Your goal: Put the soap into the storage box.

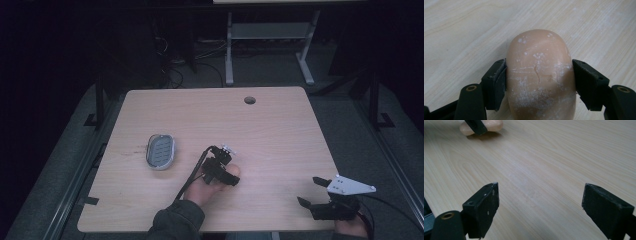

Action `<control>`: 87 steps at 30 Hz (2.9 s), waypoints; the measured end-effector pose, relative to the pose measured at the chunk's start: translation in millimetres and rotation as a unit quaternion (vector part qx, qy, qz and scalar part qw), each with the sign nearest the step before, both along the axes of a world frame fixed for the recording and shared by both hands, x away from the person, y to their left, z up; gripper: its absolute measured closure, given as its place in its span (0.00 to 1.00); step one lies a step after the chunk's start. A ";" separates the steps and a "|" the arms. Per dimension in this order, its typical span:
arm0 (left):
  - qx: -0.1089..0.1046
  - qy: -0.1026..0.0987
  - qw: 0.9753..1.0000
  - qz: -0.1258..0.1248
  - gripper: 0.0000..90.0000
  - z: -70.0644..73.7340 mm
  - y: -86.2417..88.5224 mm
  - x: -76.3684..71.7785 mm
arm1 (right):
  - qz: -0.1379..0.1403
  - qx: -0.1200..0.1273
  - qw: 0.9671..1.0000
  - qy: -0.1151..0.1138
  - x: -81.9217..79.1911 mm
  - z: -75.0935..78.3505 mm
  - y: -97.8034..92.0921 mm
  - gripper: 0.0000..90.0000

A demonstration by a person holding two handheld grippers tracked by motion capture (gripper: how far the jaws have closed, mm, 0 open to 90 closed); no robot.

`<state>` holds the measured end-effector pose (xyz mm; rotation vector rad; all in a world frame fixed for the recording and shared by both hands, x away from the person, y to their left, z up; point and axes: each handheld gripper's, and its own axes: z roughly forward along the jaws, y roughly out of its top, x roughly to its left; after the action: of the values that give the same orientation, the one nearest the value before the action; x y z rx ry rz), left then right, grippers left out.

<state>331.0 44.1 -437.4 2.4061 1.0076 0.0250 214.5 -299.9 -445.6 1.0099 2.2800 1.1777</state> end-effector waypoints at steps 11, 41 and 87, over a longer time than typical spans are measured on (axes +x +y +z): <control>-0.023 0.001 1.000 0.008 0.35 9.8 11.0 0.6 | -0.005 0.001 1.000 -0.003 0.0 -0.4 -2.5 0.15; -0.044 -0.008 0.998 0.048 0.36 37.0 54.2 6.0 | -0.016 0.007 1.000 -0.009 -0.2 0.1 -6.6 0.15; -0.099 -0.013 0.986 0.130 0.36 78.8 132.6 24.5 | -0.024 0.007 1.000 -0.011 2.5 0.9 -4.6 0.15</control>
<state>355.4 176.7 -358.6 2.0787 1.2439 0.0462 217.0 -304.4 -444.6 1.0451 2.2218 1.1801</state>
